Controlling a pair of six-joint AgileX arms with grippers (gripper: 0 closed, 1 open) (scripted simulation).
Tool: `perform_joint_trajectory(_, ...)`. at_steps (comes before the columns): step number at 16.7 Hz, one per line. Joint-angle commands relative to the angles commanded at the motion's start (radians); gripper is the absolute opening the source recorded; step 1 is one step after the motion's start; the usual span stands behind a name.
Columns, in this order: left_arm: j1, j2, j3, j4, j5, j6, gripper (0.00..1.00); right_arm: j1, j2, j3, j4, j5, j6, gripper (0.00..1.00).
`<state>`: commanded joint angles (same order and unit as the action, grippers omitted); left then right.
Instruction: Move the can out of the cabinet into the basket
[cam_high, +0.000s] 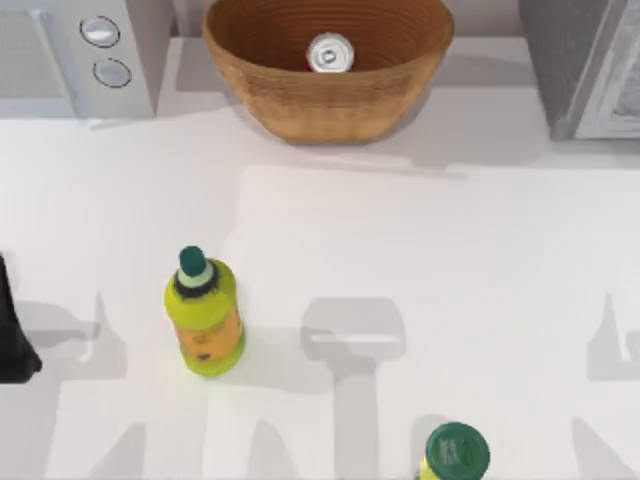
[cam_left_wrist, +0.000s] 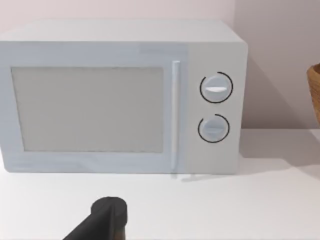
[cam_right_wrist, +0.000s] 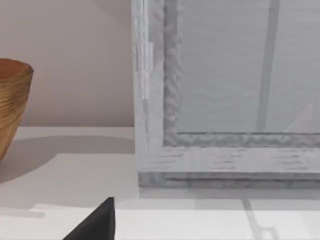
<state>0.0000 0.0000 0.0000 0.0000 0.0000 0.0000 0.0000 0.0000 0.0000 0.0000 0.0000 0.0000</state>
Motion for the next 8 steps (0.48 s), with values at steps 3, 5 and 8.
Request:
perform_joint_trajectory(3, 0.000, 0.000, 0.000, 0.000, 0.000, 0.000, 1.00, 0.002, 0.005, 0.002, 0.002, 0.001, 0.000, 1.00)
perform_joint_trajectory(5, 0.000, 0.000, 0.000, 0.000, 0.000, 0.000, 1.00, -0.026, 0.038, 0.015, 0.034, -0.030, 0.001, 1.00)
perform_joint_trajectory(8, 0.000, 0.000, 0.000, 0.000, 0.000, 0.000, 1.00, -0.122, 0.166, 0.055, 0.153, -0.134, 0.004, 1.00)
